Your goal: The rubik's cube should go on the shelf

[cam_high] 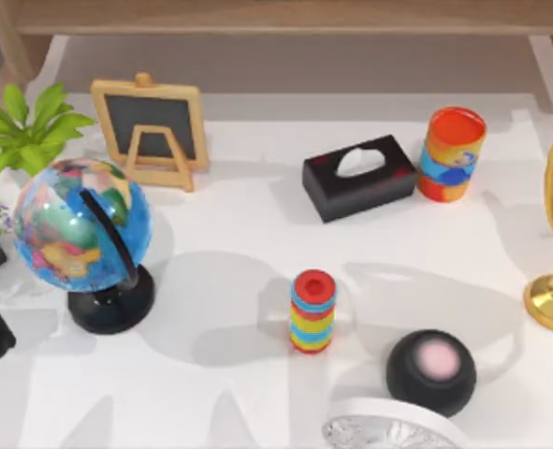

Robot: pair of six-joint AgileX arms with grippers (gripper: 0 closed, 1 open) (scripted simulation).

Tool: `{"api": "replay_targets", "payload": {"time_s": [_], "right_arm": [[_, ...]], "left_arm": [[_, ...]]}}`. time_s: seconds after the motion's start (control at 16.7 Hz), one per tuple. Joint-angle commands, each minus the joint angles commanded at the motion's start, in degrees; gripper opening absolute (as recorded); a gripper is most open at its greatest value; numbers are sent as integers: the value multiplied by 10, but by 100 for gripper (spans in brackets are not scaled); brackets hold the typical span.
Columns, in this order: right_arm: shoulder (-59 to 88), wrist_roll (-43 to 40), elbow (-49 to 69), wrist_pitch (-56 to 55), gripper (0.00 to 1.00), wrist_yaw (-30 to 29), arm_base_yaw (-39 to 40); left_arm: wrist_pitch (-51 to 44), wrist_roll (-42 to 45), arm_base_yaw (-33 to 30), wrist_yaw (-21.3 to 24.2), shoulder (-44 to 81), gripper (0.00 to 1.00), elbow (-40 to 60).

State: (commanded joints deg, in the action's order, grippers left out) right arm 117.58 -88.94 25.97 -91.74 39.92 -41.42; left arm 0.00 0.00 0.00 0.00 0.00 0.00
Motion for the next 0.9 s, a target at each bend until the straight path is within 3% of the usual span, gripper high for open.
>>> {"api": "replay_targets", "payload": {"time_s": [0.54, 0.9], "right_arm": [[-7, 5, -13, -7, 100, 11, -17], [-86, 139, 122, 152, 100, -57, -102]], "left_arm": [[0, 0, 0, 0, 0, 100, 0], [0, 0, 0, 0, 0, 100, 0]]}}
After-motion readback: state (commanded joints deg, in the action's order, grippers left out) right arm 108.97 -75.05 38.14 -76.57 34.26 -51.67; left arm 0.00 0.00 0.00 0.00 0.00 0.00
